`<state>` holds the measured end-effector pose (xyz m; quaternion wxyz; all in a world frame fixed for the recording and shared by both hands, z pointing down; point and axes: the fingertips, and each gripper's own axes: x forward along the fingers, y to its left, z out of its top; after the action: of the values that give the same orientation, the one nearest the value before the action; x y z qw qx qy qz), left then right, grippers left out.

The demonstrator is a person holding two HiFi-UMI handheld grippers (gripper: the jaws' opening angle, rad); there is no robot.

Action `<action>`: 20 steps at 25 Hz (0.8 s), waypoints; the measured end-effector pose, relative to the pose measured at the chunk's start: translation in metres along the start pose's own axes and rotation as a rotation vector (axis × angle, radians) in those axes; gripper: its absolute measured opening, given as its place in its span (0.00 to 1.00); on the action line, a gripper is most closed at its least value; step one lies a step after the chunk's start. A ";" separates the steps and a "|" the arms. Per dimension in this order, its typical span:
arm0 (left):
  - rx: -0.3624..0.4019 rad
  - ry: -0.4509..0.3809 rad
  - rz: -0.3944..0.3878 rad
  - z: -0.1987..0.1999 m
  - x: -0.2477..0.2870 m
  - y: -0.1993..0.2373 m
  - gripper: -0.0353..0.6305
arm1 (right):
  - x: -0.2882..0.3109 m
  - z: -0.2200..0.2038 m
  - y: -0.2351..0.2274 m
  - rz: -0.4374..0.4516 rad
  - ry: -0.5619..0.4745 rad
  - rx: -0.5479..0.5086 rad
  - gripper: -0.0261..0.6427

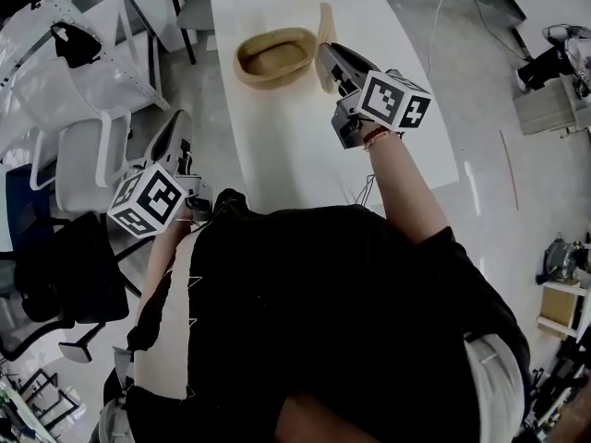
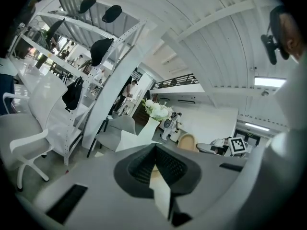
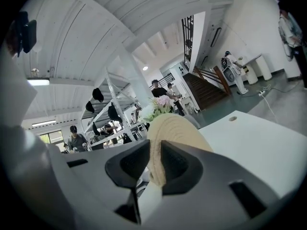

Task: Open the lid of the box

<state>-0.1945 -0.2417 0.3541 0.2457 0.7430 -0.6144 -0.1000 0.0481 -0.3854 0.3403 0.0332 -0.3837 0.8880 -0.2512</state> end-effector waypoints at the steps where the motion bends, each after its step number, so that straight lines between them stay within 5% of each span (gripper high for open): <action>1: 0.000 0.006 -0.005 -0.001 0.001 0.002 0.07 | -0.002 0.000 -0.001 -0.012 -0.006 -0.007 0.15; 20: 0.021 0.094 -0.178 0.001 0.018 0.010 0.07 | -0.054 -0.013 0.000 -0.232 -0.105 0.018 0.15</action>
<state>-0.1993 -0.2605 0.3607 0.2565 0.8010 -0.5349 -0.0802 0.0824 -0.3424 0.3444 0.0540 -0.4963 0.8324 -0.2408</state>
